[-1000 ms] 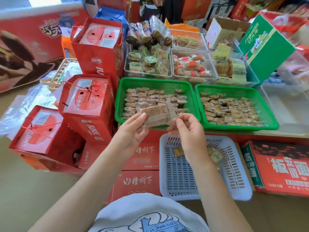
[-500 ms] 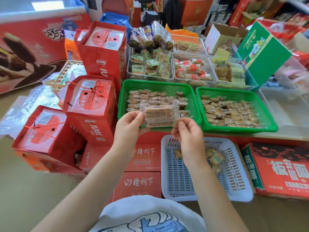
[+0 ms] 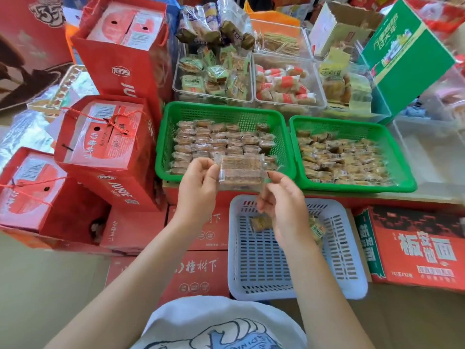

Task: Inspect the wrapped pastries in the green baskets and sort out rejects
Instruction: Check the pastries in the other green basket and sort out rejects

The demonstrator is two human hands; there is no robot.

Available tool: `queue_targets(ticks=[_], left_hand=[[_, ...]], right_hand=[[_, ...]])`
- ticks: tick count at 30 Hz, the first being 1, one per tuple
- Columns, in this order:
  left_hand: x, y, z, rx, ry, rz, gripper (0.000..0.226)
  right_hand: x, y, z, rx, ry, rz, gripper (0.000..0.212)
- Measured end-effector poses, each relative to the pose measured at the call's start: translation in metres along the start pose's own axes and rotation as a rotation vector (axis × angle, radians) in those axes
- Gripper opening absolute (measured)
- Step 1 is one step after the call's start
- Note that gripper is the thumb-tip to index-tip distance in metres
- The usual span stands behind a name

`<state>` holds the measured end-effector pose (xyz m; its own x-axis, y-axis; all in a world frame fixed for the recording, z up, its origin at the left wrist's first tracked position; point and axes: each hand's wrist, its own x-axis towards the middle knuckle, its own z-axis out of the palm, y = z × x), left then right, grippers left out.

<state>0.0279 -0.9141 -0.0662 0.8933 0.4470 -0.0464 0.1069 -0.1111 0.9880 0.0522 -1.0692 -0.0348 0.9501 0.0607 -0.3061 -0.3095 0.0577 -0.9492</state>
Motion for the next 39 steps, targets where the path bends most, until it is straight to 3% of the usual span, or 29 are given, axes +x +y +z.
queue_targets(ticks=[6,8,12,15,17,21,23,25,27,29,31,34,39], left_hand=[[0.024,-0.005,0.037,-0.071,-0.224,-0.06,0.013],[0.035,-0.006,0.048,-0.114,-0.227,-0.142,0.014],[0.073,-0.019,0.065,-0.443,-0.187,-0.484,0.01],[0.097,-0.028,0.076,-0.526,-0.218,-0.497,0.016],[0.111,-0.034,0.079,-0.579,-0.24,-0.495,0.016],[0.138,-0.056,0.076,-0.59,-0.178,-0.525,0.014],[0.148,-0.063,0.078,-0.578,-0.14,-0.557,0.019],[0.158,-0.068,0.083,-0.378,-0.074,-0.562,0.029],[0.168,-0.082,0.086,0.074,-0.038,-0.433,0.035],[0.175,-0.102,0.086,0.521,-0.143,-0.22,0.039],[0.173,-0.122,0.088,0.812,-0.305,-0.109,0.045],[0.168,-0.136,0.095,1.018,-0.406,-0.063,0.048],[0.168,-0.14,0.097,1.085,-0.377,-0.006,0.047]], right_hand=[[0.047,0.001,-0.024,-0.17,0.057,0.011,0.027],[0.067,0.001,-0.03,-0.201,0.105,-0.005,0.021],[0.107,0.006,-0.035,-0.255,0.093,0.025,0.022],[0.134,0.015,-0.029,-0.307,0.044,0.045,0.032],[0.153,0.021,-0.025,-0.315,0.025,0.061,0.025],[0.187,0.023,-0.029,-0.239,-0.23,0.156,0.045],[0.202,0.021,-0.029,-0.343,-0.358,0.184,0.033],[0.221,0.022,-0.028,-0.463,-0.378,0.137,0.019],[0.249,0.022,-0.026,-0.545,-0.29,0.04,0.019],[0.281,0.019,-0.021,-0.613,-0.158,-0.071,0.021],[0.313,0.013,-0.013,-0.724,-0.025,-0.207,0.026],[0.352,0.014,0.0,-0.902,0.005,-0.366,0.03],[0.387,0.041,0.016,-1.2,-0.171,-0.457,0.034]])
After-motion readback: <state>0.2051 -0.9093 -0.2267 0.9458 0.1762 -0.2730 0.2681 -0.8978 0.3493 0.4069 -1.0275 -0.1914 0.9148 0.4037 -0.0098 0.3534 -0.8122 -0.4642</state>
